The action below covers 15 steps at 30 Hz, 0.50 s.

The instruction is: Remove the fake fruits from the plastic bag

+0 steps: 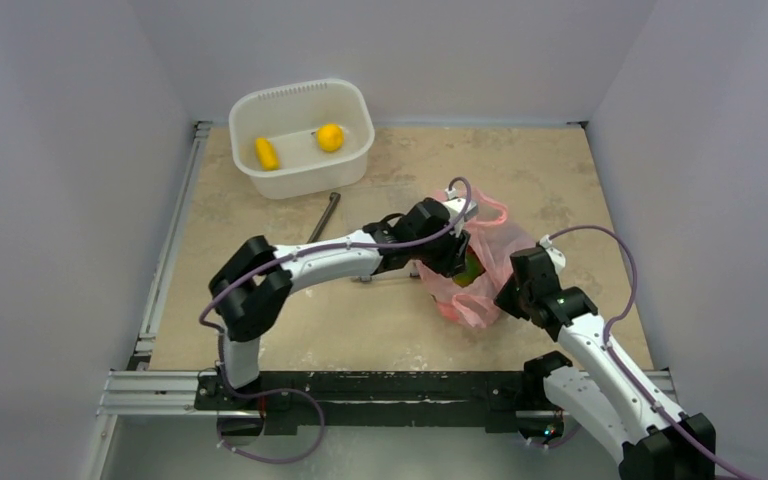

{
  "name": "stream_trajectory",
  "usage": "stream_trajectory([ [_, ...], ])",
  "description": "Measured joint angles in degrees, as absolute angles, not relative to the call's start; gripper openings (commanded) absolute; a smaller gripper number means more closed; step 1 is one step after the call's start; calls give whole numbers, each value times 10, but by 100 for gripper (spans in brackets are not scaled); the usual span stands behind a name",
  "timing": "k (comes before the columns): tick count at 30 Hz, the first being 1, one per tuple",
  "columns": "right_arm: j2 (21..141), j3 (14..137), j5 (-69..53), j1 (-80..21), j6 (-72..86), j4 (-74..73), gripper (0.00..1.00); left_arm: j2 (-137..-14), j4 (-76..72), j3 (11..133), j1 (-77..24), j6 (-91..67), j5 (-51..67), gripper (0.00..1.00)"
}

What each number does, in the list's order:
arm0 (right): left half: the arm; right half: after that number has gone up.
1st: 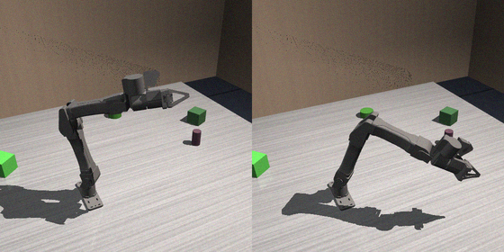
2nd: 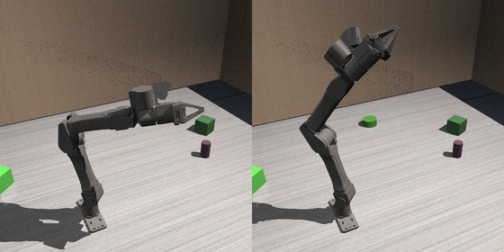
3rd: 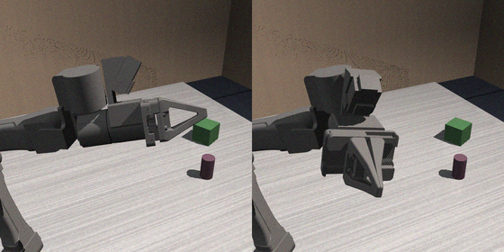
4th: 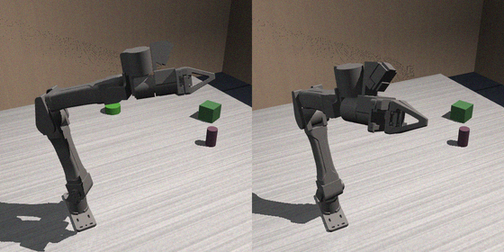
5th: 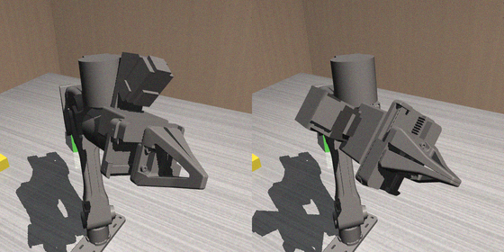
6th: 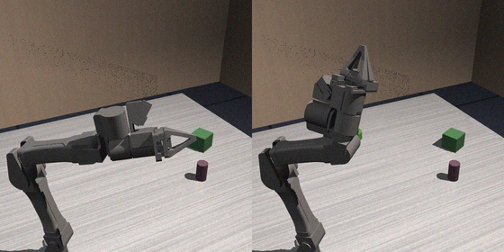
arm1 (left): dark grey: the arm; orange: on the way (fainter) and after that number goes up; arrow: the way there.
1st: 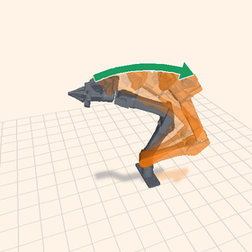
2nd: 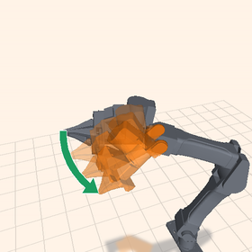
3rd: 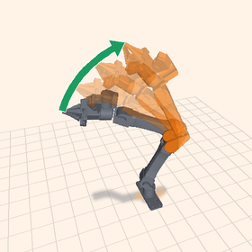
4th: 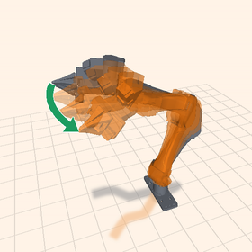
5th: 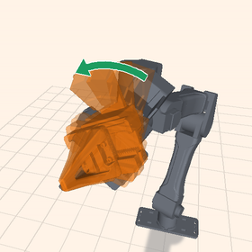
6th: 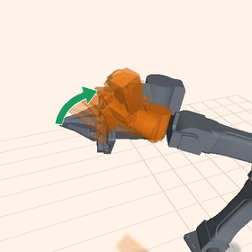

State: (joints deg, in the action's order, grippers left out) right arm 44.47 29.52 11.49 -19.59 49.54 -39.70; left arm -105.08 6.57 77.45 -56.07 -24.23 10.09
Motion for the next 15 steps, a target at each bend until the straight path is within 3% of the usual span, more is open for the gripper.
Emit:
stream_trajectory([
  [7,444,295,115,-196,497,-399,0,-1154,92,861,-568,-215,48,59],
  [15,445,295,115,-196,497,-399,0,-1197,96,930,-576,-186,6,66],
])
